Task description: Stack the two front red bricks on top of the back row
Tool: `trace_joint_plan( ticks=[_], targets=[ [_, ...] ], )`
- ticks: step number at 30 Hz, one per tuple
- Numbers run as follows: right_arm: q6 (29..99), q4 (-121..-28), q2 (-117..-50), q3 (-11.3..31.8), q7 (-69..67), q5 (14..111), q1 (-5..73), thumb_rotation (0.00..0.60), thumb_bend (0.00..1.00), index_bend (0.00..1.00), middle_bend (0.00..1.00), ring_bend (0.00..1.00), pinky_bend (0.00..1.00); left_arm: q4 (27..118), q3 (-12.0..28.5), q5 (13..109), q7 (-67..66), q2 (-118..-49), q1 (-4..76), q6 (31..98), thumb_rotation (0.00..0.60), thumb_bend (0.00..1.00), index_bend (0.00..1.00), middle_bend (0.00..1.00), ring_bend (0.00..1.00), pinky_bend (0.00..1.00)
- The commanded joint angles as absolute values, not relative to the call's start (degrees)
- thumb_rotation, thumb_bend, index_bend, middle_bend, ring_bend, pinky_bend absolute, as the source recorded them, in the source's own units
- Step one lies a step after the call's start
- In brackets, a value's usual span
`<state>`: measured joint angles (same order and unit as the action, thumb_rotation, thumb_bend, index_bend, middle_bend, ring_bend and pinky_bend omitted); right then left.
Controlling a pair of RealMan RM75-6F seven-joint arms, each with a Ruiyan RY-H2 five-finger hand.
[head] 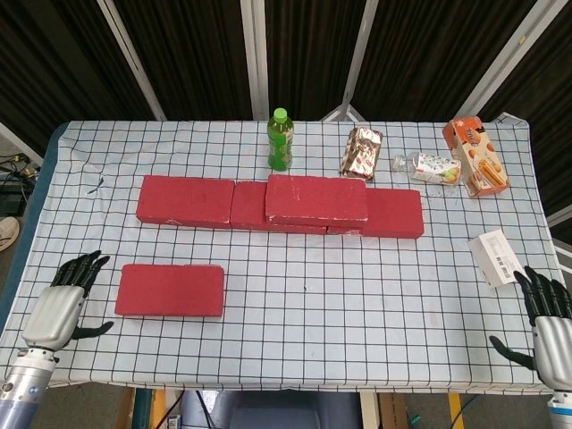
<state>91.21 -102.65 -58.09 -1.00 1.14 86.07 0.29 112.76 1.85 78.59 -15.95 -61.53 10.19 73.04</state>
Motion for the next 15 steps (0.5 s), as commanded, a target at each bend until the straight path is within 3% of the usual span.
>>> trace_joint_plan(
  ticks=[1,8,15],
  targets=[
    [90.7,-102.6,-58.1,-0.8,0.8,85.7,0.3,0.6,0.19,0.0,0.0,0.0,0.0,116.6,3.8,71.1,-22.4,-58.5,15.6,66.2,0.6,0.0,0.0,0.0,0.0,0.0],
    [89.6,-102.3,-58.2,-0.1,0.9,84.3,0.4,0.6,0.19,0.0,0.0,0.0,0.0,117.0,6.4,57.8,-30.1,-61.5,23.3,59.1,0.6,0.0,0.0,0.0,0.0,0.0],
    [89.8,-103.0,-57.8,0.0,2.0,84.8,-0.2,0.6,0.19,0.0,0.0,0.0,0.0,115.7,6.7,47.7,-36.0,-65.6,29.1,58.6,0.6,0.0,0.0,0.0,0.0,0.0]
  ],
)
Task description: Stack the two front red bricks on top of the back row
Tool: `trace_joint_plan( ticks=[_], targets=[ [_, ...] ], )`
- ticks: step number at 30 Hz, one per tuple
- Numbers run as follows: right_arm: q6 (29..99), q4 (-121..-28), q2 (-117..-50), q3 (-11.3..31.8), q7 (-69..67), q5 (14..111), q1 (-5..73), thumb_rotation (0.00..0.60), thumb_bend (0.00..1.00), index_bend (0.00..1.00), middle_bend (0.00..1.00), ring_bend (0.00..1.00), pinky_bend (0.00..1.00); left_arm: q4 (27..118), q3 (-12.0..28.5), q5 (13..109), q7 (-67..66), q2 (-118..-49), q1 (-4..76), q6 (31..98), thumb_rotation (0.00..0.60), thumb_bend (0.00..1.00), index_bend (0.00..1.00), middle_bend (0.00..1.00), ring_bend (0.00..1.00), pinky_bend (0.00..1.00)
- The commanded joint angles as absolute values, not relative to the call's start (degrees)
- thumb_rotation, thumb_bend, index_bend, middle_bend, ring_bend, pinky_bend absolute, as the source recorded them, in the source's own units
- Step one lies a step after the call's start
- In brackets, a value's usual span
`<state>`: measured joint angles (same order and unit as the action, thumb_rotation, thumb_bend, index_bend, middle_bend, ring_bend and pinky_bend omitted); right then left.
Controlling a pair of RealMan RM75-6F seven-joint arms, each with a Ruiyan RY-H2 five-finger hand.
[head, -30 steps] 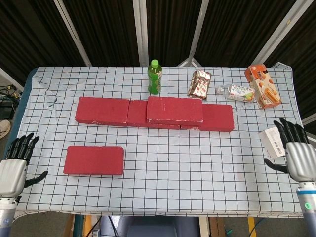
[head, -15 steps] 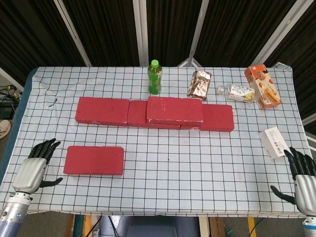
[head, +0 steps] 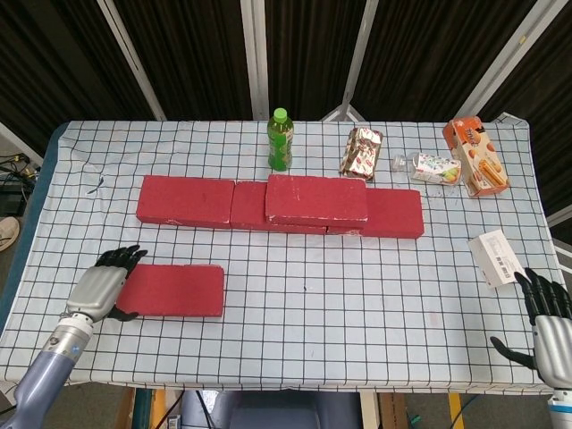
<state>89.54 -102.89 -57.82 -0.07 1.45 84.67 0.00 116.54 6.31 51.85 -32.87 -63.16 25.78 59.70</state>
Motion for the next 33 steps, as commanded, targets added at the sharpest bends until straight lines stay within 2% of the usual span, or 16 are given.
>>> trace_joint_plan(
  ticks=[1,9,18,26,33],
  targets=[
    [89.8,-103.0,-57.8,0.0,2.3,85.0,-0.3,0.6,0.19,0.0,0.0,0.0,0.0,115.3,6.6,46.9,-36.4,-66.1,29.7,58.5,0.6,0.0,0.0,0.0,0.0,0.0],
    [89.9,-103.4,-58.2,-0.2,3.8,86.8,-0.6,0.6,0.19,0.0,0.0,0.0,0.0,112.6,5.9,43.5,-36.5,-69.3,32.9,58.3,0.6,0.0,0.0,0.0,0.0,0.0],
    [88.7,-103.8,-58.3,0.1,4.5,86.6,-0.4,0.6,0.19,0.0,0.0,0.0,0.0,114.2,3.3,42.9,-36.7,-68.1,34.5,58.2,0.6,0.0,0.0,0.0,0.0,0.0],
    [87.8,-104.4,-58.9,-1.1,7.9,89.6,-0.2,0.6,0.19,0.0,0.0,0.0,0.0,111.5,1.6,44.3,-37.1,-70.7,35.0,60.3,0.6,0.0,0.0,0.0,0.0,0.0],
    [86.7,-105.1,-59.2,-1.4,9.9,90.1,0.0,0.6,0.19,0.0,0.0,0.0,0.0,110.9,1.1,43.4,-36.5,-71.2,36.2,59.1,0.6,0.0,0.0,0.0,0.0,0.0]
  ],
)
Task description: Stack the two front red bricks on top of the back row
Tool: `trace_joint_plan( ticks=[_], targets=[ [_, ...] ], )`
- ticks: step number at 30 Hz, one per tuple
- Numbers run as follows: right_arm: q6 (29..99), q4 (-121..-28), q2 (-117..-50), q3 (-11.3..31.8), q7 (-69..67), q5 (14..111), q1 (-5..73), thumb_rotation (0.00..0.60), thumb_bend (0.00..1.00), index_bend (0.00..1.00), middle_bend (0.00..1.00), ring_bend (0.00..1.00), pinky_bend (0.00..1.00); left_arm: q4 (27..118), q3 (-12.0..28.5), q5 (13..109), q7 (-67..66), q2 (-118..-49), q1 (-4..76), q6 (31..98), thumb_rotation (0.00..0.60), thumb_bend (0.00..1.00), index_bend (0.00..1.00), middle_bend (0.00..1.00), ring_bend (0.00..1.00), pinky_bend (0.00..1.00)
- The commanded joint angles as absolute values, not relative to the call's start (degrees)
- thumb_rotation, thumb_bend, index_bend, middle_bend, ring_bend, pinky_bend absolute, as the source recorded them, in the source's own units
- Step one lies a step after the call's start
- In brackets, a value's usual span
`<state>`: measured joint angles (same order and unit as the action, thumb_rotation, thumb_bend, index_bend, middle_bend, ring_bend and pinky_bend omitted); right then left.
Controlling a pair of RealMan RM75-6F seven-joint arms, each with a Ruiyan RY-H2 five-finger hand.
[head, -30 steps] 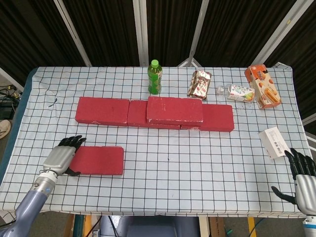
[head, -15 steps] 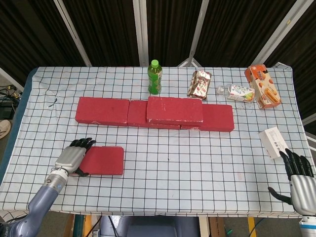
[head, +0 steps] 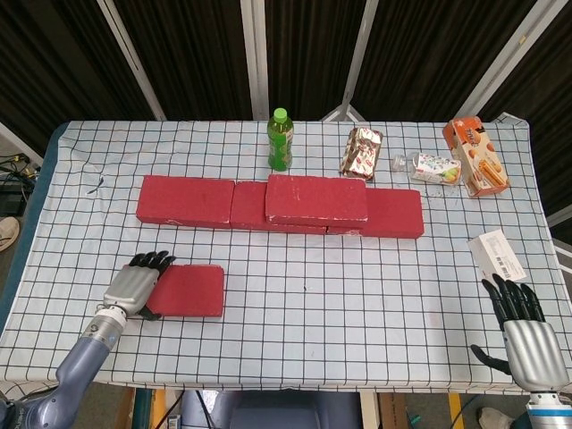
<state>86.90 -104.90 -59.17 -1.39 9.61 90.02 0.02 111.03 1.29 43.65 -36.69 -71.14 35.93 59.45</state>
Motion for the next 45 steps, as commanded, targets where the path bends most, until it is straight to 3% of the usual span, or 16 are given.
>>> trace_joint_plan(
  ticks=[1,31,38,45],
  targets=[
    [86.7,-105.2,-59.3,-1.5,10.0,90.1,0.0,0.6,0.19,0.0,0.0,0.0,0.0,110.8,1.0,43.4,-36.4,-71.2,36.4,58.9,0.6,0.0,0.0,0.0,0.0,0.0],
    [85.4,-106.2,-59.1,-1.0,10.6,88.5,-0.1,0.6,0.19,0.0,0.0,0.0,0.0,106.5,-1.8,42.1,-40.2,-75.1,39.4,60.8,0.6,0.0,0.0,0.0,0.0,0.0],
    [85.4,-106.2,-59.2,-0.8,10.5,88.2,-0.2,0.6,0.19,0.0,0.0,0.0,0.0,106.6,-2.3,41.0,-42.4,-75.3,40.1,61.7,0.6,0.0,0.05,0.13,0.03,0.08],
    [85.3,-106.2,-59.0,-0.7,10.3,88.0,-0.2,0.6,0.19,0.0,0.0,0.0,0.0,106.4,-2.5,38.3,-44.0,-75.4,41.0,61.9,0.6,0.0,0.07,0.16,0.06,0.1]
  ],
)
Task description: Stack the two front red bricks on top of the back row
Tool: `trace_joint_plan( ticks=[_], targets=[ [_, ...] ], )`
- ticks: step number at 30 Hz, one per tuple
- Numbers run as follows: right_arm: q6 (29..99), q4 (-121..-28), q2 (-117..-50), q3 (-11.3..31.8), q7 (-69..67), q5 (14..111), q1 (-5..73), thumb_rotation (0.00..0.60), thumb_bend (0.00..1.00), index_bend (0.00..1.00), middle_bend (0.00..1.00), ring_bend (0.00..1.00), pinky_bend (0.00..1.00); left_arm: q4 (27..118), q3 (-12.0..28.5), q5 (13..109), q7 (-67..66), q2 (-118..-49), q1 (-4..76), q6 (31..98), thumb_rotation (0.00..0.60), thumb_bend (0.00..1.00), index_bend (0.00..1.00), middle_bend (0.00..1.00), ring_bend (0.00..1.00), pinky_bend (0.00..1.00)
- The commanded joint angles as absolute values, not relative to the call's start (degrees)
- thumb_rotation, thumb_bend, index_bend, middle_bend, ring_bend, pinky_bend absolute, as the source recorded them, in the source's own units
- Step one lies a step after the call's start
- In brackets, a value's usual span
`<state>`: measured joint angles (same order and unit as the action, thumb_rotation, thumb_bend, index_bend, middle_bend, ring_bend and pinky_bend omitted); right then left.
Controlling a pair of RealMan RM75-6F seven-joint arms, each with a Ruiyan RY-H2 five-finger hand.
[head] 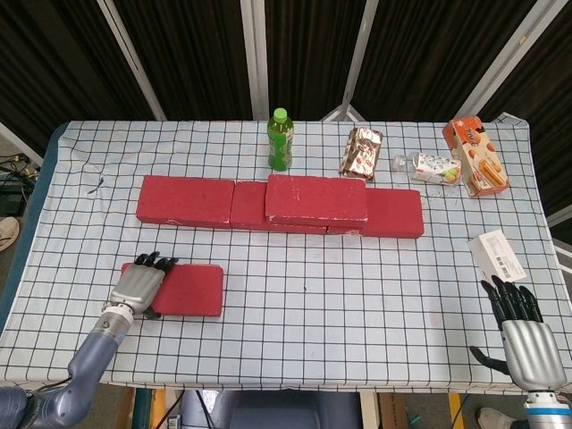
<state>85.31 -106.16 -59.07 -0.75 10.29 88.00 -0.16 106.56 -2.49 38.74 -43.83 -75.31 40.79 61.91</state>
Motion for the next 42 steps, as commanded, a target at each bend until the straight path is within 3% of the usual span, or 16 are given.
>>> trace_joint_plan(
  ticks=[1,4,10,19,25,31,42],
  targets=[
    [85.3,-106.2,-59.0,-0.7,10.2,87.9,-0.2,0.6,0.19,0.0,0.0,0.0,0.0,106.3,-2.4,38.3,-43.9,-75.4,41.1,61.9,0.6,0.0,0.08,0.17,0.07,0.11],
    [85.4,-106.3,-59.0,-0.6,10.3,87.8,-0.3,0.6,0.19,0.0,0.0,0.0,0.0,106.5,-1.9,39.4,-43.3,-75.0,41.1,62.7,0.6,0.01,0.13,0.25,0.15,0.17],
    [85.1,-106.3,-59.1,-0.6,10.4,87.6,-0.2,0.6,0.19,0.0,0.0,0.0,0.0,107.9,-0.8,41.7,-42.0,-73.1,41.2,63.8,0.6,0.15,0.27,0.38,0.27,0.29],
    [84.2,-106.3,-59.7,-0.2,11.6,86.5,0.3,0.6,0.19,0.0,0.0,0.0,0.0,112.2,5.5,36.5,-38.9,-61.8,46.6,56.9,0.6,0.18,0.28,0.35,0.27,0.28],
    [82.4,-106.3,-60.7,0.5,14.0,83.4,1.0,0.6,0.19,0.0,0.0,0.0,0.0,107.0,8.6,28.1,-39.5,-55.3,54.7,46.0,0.6,0.19,0.29,0.33,0.26,0.26],
    [80.9,-106.2,-62.0,1.9,17.0,79.2,2.0,0.6,0.19,0.0,0.0,0.0,0.0,96.4,8.2,21.2,-39.5,-57.8,62.3,37.8,0.6,0.19,0.3,0.32,0.24,0.23],
    [81.2,-105.1,-64.3,4.0,21.2,73.9,2.9,0.6,0.19,0.0,0.0,0.0,0.0,76.6,5.0,20.8,-36.1,-69.1,69.1,29.8,0.6,0.19,0.28,0.29,0.22,0.22]
  ],
)
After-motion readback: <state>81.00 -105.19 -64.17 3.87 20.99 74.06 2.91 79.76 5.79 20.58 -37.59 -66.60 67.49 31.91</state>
